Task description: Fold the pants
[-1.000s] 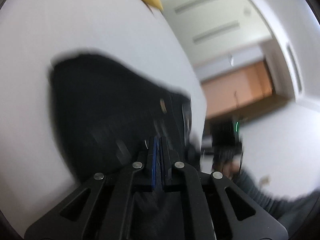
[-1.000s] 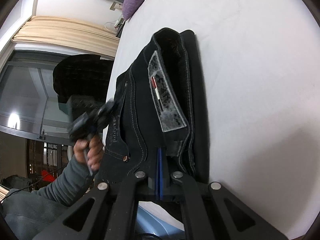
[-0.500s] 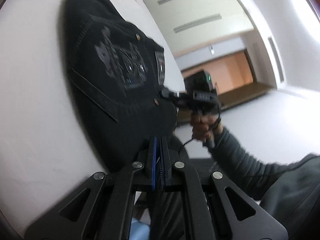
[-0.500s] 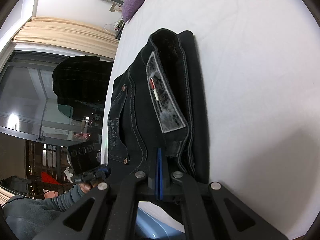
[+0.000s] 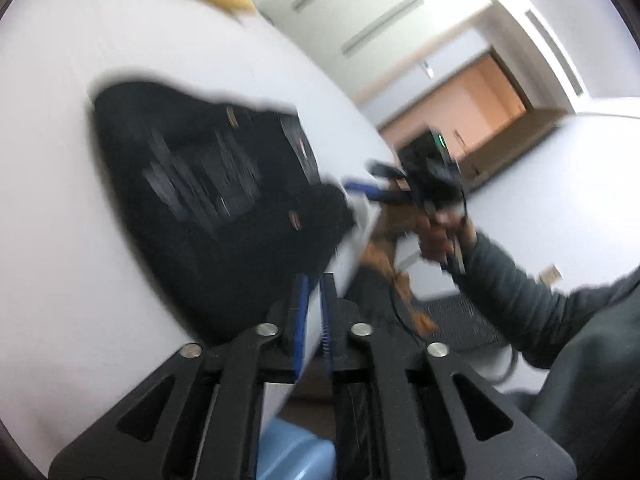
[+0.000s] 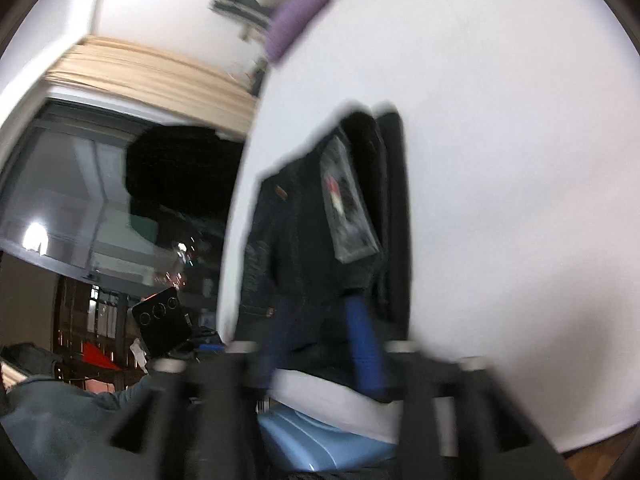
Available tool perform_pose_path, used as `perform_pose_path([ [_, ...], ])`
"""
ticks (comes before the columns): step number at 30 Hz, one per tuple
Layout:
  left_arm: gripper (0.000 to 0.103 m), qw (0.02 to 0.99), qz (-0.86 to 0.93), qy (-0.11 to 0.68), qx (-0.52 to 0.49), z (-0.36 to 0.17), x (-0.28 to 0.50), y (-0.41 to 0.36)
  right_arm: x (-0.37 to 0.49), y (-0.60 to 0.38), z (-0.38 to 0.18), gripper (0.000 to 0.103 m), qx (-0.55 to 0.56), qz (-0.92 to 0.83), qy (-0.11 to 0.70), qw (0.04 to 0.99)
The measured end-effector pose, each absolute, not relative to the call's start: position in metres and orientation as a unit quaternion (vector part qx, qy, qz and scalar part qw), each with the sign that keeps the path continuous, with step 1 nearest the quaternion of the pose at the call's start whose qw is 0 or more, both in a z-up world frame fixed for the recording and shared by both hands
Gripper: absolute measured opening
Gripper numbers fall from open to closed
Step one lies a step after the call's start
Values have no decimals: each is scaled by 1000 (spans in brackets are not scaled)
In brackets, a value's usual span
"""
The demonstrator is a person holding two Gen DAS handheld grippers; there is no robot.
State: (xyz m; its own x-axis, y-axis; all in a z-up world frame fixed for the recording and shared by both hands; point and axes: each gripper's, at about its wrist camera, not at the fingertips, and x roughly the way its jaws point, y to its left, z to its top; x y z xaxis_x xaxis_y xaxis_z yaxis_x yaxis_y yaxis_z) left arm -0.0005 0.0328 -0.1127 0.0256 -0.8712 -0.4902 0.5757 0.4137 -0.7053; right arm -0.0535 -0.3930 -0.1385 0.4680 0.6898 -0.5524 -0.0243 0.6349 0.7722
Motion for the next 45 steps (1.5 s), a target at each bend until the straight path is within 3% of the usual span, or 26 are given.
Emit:
perform_pose_path([
  [1,53,712,-503,464,-161,-110,9,38,-51,-396,-134,70,355,221,459,784],
  [3,103,749,-447,462,-162,-116,29,48,-39,-399,-132,70,346,210,464,788],
  [11,103,740,-370,534,-175,-163,72,34,10,-395,-182,69,344,193,523,755],
  [17,100,713,-364,569,-187,-180,103,2,27,-373,-184,68,335,224,525,750],
  [18,93,709,-363,575,-187,-179,107,-1,29,-369,-184,68,329,225,527,750],
  [19,76,699,-367,584,-189,-181,111,-8,30,-366,-185,66,326,226,528,751],
  [22,51,699,-350,601,-166,-180,116,-20,32,-363,-185,42,314,212,538,754],
  [23,48,703,-347,600,-161,-180,116,-22,30,-362,-183,39,310,206,538,757],
  [25,31,708,-342,596,-166,-176,114,-21,26,-358,-178,33,299,200,536,764],
  [27,25,709,-343,590,-176,-171,112,-21,25,-350,-168,27,280,193,534,775],
  [31,19,722,-354,571,-165,-151,110,-20,31,-331,-140,21,235,188,526,795],
  [38,18,756,-351,529,-159,-134,118,-17,77,-309,-94,20,205,201,496,819],
  [45,18,789,-312,511,-142,-135,190,4,173,-282,-87,19,218,208,485,821],
])
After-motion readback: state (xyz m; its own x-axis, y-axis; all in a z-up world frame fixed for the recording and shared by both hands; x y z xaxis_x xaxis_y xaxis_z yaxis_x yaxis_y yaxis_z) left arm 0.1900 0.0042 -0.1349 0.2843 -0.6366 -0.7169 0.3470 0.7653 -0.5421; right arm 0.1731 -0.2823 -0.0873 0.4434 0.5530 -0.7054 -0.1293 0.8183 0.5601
